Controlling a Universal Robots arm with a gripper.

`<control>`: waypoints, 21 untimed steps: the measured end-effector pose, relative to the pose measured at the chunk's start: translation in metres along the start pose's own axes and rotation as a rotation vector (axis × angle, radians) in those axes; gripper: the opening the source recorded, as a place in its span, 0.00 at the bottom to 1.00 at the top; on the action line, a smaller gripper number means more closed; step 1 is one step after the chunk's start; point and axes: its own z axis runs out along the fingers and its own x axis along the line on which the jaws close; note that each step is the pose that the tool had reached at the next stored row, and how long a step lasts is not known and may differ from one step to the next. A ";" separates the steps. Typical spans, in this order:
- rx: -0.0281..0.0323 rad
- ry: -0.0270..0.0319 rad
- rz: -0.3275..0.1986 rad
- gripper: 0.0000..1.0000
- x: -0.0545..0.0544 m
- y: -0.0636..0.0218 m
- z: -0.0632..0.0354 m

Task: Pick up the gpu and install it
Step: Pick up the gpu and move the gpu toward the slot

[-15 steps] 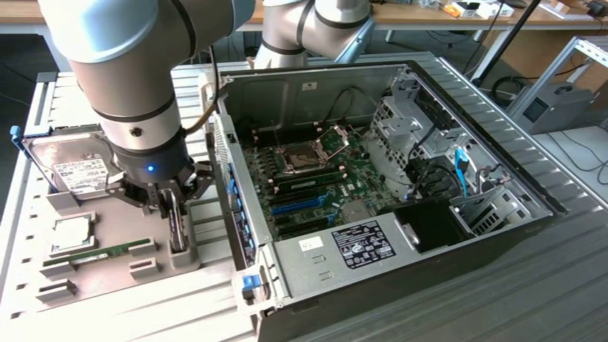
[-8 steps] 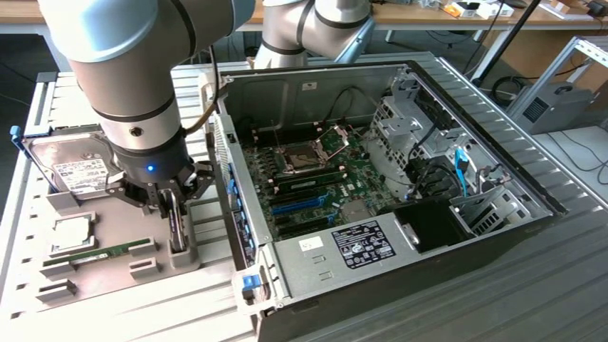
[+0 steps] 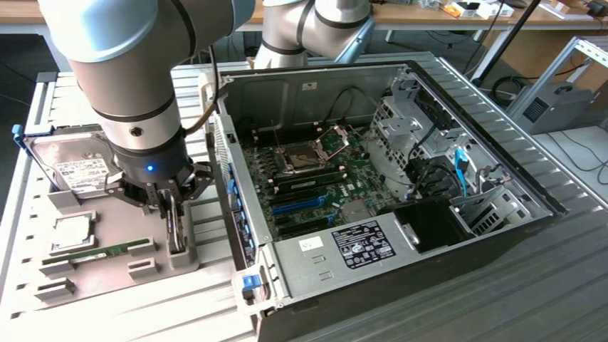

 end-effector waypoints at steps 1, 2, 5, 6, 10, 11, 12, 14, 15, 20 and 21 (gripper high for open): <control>0.0000 0.0000 0.000 0.27 0.000 0.0000 0.0000; 0.0000 -0.0001 0.000 0.27 0.000 0.0000 0.0000; 0.0000 -0.0001 0.000 0.27 0.000 0.0000 0.0000; 0.0000 -0.0001 0.000 0.27 0.000 0.0000 0.0000; -0.0001 -0.0001 0.000 0.27 0.000 0.0000 0.0000; 0.0000 -0.0001 0.000 0.27 0.000 0.0000 0.0000; -0.0002 0.0000 -0.003 0.27 0.000 0.0000 0.0000; -0.0006 0.0008 -0.021 0.27 0.000 0.0001 0.0000; -0.0009 0.0015 -0.034 0.27 0.000 0.0000 0.0000; -0.0014 0.0024 -0.053 0.27 0.000 0.0000 0.0000; -0.0014 0.0023 -0.053 0.27 0.000 0.0000 0.0000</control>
